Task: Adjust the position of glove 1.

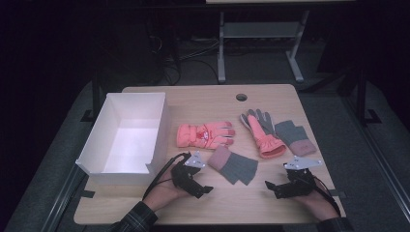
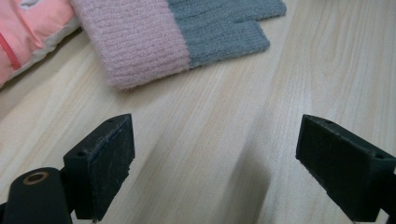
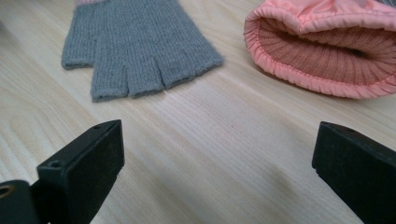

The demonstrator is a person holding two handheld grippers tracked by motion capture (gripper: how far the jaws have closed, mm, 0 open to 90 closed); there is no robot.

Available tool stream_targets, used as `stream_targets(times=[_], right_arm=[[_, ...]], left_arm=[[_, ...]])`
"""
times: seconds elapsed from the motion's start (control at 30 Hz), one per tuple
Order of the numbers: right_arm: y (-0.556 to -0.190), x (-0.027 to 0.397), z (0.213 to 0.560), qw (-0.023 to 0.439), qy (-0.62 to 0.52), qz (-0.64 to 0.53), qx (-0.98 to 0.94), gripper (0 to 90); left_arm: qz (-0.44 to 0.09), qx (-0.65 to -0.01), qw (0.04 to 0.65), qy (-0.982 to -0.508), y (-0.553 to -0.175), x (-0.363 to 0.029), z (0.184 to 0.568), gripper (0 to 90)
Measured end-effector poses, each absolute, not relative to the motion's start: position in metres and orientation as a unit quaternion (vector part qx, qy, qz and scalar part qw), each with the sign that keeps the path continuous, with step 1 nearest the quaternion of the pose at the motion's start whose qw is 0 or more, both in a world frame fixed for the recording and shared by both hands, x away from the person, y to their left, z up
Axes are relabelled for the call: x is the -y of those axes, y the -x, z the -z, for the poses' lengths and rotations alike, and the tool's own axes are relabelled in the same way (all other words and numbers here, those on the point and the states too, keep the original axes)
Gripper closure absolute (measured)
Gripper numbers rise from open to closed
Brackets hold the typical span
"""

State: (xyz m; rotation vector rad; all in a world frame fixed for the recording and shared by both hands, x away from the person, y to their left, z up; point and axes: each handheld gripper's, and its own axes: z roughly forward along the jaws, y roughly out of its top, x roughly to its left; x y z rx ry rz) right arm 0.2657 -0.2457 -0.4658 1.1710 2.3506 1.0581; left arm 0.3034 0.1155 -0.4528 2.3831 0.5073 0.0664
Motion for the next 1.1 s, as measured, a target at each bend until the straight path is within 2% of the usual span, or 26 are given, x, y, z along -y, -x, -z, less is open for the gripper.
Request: stream_targets(times=[0.23, 0.37, 0.4, 0.43, 0.47, 0.5, 0.77, 1.1], right_arm=[[-0.266, 0.249, 0.465, 0.147, -0.413, -0.365, -0.821, 2.0], [-0.265, 0.251, 0.463, 0.151, -0.415, -0.372, -0.817, 2.1], [-0.264, 0.251, 0.462, 0.154, -0.412, -0.372, -0.817, 2.0], [-0.264, 0.251, 0.461, 0.159, -0.410, -0.374, -0.817, 2.0], [-0.263, 0.250, 0.460, 0.158, -0.409, -0.373, -0.817, 2.0], [-0.263, 0.250, 0.460, 0.158, -0.409, -0.373, -0.817, 2.0], [-0.263, 0.245, 0.461, 0.154, -0.409, -0.369, -0.821, 2.0], [-0.264, 0.248, 0.462, 0.154, -0.411, -0.371, -0.818, 2.0]], left_arm=[[-0.014, -0.201, 0.351, -0.914, -0.305, -0.112, 0.448, 14.8], [-0.011, -0.204, 0.354, -0.913, -0.307, -0.113, 0.445, 21.4], [-0.010, -0.203, 0.353, -0.913, -0.308, -0.113, 0.444, 24.9], [-0.016, -0.202, 0.358, -0.912, -0.308, -0.113, 0.442, 33.5], [-0.024, -0.202, 0.362, -0.909, -0.308, -0.114, 0.440, 46.0], [-0.025, -0.207, 0.371, -0.905, -0.308, -0.113, 0.438, 46.0], [-0.011, -0.202, 0.376, -0.905, -0.317, -0.104, 0.431, 89.5], [-0.046, -0.192, 0.360, -0.912, -0.335, -0.085, 0.426, 89.7]])
